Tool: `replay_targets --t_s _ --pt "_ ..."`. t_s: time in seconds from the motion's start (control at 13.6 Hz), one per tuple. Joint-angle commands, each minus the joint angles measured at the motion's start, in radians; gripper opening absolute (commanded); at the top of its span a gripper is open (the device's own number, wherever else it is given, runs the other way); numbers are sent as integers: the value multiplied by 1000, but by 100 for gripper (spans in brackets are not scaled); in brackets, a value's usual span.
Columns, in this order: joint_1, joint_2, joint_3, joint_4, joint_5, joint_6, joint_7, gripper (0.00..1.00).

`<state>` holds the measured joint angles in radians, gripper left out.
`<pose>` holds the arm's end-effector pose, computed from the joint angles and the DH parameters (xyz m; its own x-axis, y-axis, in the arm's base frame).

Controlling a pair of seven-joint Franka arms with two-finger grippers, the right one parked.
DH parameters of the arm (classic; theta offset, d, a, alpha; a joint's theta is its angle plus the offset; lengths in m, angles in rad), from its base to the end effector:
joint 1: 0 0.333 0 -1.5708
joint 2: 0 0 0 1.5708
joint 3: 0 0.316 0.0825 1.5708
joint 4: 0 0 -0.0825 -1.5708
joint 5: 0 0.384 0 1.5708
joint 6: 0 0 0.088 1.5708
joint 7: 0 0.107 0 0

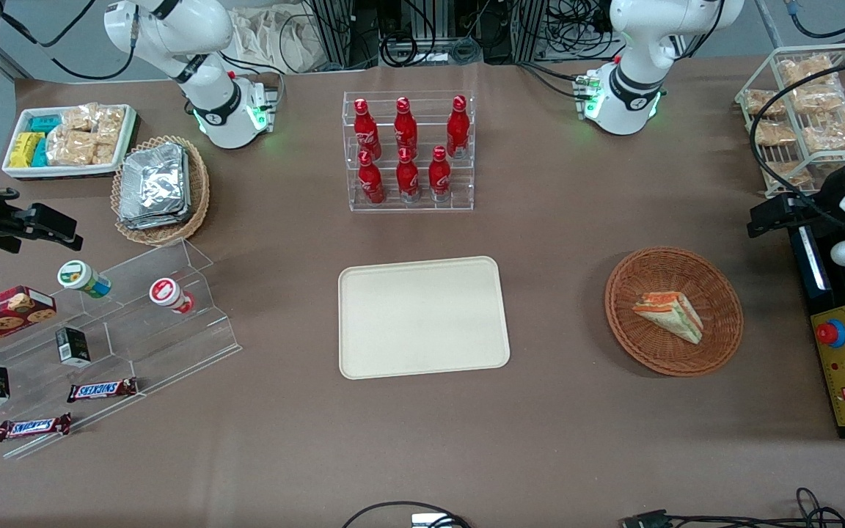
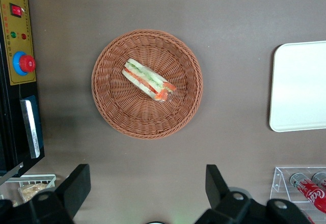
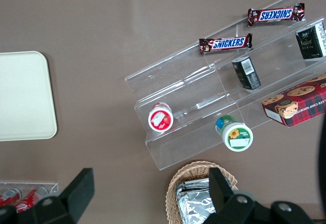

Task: Place sandwich from basket to tray
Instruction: 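Move the left gripper over the wicker basket above the sandwich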

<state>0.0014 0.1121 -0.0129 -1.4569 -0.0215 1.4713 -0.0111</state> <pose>0.5783 -0.0087 0.6059 0.9952 -0.0025 -0.0978 -0.0004 -0.9998 0.0218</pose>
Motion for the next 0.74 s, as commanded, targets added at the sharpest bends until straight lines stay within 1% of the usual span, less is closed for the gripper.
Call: replay_targets --t_s 0.0,0.66 --pt "2 15 4 38 -11 -29 10 100" --pt "2 33 4 32 -11 -29 14 100"
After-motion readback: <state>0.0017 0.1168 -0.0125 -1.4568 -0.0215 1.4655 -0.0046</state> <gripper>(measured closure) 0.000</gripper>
